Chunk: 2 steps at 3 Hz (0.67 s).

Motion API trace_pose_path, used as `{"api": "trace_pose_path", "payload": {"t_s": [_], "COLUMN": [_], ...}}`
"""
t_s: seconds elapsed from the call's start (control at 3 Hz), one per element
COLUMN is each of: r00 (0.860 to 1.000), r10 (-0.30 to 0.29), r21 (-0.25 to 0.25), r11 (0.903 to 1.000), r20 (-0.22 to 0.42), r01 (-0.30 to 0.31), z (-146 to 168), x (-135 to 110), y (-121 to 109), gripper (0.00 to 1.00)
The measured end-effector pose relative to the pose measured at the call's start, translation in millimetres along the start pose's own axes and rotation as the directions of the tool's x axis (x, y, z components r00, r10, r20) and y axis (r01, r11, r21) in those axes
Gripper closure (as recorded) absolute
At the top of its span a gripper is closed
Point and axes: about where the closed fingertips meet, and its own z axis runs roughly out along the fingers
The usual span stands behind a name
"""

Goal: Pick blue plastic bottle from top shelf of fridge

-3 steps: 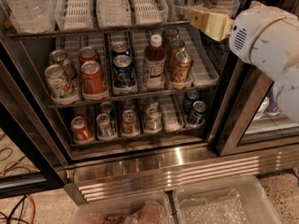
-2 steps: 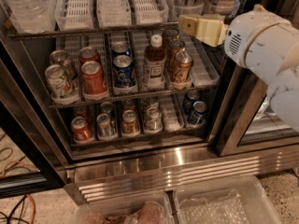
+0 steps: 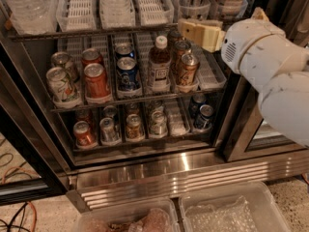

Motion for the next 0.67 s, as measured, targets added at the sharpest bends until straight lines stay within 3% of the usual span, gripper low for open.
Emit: {"api": "trace_pose_path", "payload": {"t_s": [0.67], "r00": [0.995], "r10": [-0.004], "r21": [0.071], "r11": [0.9975], "r20": [0.098], "r01": [-0.003], "z": [32], "x": [6], "y": [12], "gripper": [0.03]}}
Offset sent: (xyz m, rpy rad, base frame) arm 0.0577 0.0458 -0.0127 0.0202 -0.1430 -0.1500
